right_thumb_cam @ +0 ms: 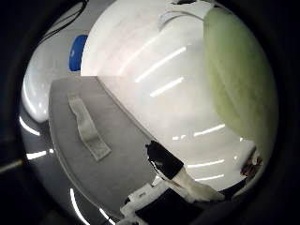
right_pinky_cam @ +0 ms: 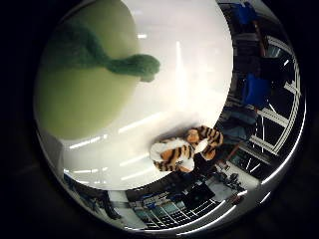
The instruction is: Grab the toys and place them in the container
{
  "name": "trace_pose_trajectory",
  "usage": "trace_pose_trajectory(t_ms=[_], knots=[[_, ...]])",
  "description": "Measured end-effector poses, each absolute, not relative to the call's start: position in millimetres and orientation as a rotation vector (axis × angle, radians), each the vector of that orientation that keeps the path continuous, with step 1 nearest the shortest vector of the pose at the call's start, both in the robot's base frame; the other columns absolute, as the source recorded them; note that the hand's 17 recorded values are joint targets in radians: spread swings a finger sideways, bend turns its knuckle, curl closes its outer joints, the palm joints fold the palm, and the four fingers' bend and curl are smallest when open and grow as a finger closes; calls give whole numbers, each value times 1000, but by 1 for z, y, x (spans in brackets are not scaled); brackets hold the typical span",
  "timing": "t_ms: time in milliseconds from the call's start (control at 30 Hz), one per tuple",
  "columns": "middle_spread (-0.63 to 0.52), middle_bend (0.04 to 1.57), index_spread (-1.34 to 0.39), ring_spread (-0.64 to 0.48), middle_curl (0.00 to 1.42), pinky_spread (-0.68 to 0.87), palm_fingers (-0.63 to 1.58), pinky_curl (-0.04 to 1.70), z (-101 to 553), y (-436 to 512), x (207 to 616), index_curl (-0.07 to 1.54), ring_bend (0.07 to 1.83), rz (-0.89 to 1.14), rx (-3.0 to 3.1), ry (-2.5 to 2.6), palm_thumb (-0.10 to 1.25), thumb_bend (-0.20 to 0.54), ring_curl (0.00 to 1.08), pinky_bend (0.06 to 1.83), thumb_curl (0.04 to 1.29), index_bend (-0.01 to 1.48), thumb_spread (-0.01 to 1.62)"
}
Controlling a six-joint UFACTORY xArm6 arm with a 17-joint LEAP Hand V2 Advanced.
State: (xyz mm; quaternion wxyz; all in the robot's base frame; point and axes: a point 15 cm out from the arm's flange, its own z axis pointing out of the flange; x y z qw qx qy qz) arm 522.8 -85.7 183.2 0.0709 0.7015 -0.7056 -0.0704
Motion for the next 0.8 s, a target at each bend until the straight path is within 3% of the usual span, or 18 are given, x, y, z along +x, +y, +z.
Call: trace_pose_trajectory(t_ms=[400, 600, 700, 800], knots=[[111, 260, -255, 267, 345, 511, 94, 275, 173, -103, 486, 258, 273, -235, 2052, -2091, 598, -19, 260, 513, 307, 153, 1101], [13, 340, -226, 209, 370, 507, 251, 262, 172, -124, 481, 246, 412, -229, 2005, -2128, 649, -15, 290, 471, 317, 136, 1103], [-82, 419, -224, 48, 405, 451, 379, 253, 172, -135, 484, 239, 572, -205, 1995, -2160, 700, -12, 331, 467, 331, 140, 1106], [-201, 545, -240, -179, 478, 155, 558, 257, 173, -143, 488, 251, 772, -179, 1991, -2180, 759, -10, 404, 533, 348, 165, 1101]])
